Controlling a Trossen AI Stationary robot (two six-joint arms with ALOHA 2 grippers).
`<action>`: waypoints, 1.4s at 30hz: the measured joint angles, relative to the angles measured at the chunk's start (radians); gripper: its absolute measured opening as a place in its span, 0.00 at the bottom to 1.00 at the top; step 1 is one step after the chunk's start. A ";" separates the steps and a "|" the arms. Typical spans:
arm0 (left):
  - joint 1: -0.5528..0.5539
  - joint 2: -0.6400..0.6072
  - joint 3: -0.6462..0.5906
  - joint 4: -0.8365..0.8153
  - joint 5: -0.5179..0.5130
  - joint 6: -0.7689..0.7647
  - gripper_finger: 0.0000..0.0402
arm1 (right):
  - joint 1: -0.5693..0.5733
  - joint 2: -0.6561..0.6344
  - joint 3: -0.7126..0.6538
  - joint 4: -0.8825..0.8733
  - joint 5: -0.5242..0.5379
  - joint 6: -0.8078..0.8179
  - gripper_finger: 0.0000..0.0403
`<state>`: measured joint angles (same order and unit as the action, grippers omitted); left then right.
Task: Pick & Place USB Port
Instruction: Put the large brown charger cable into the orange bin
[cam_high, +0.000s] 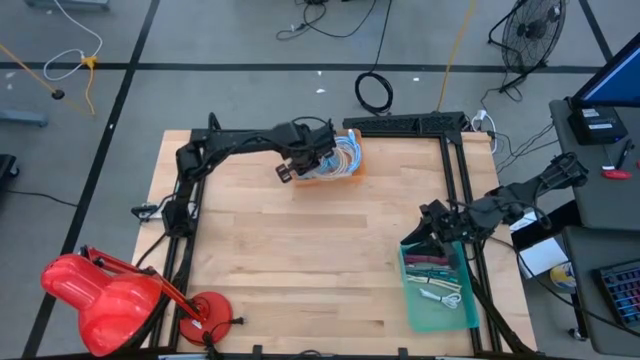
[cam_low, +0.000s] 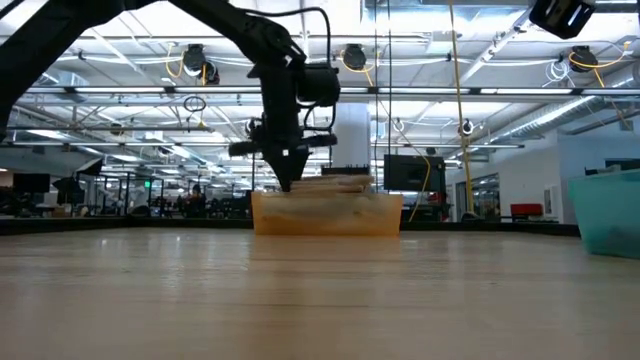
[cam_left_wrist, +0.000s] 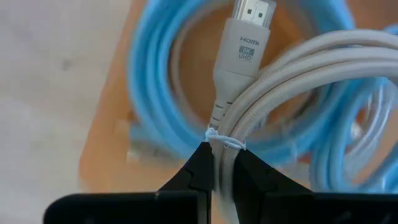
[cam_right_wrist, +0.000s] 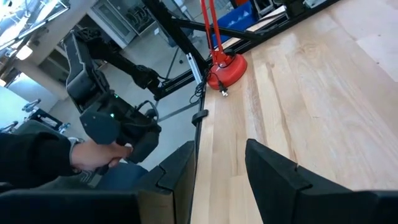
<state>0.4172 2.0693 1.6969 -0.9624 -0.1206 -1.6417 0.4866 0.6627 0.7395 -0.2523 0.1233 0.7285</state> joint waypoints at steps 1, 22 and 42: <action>0.008 0.000 -0.002 -0.004 -0.003 0.012 0.08 | 0.000 0.003 0.000 0.000 0.006 0.001 0.33; 0.043 -0.008 -0.003 -0.131 -0.003 0.061 0.08 | 0.000 0.020 0.000 0.000 0.007 0.000 0.33; 0.054 -0.008 -0.003 -0.177 -0.006 0.141 0.27 | 0.000 0.020 0.000 0.000 0.005 0.011 0.33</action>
<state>0.4709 2.0613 1.6943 -1.1394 -0.1265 -1.5011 0.4866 0.6823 0.7395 -0.2520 0.1287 0.7395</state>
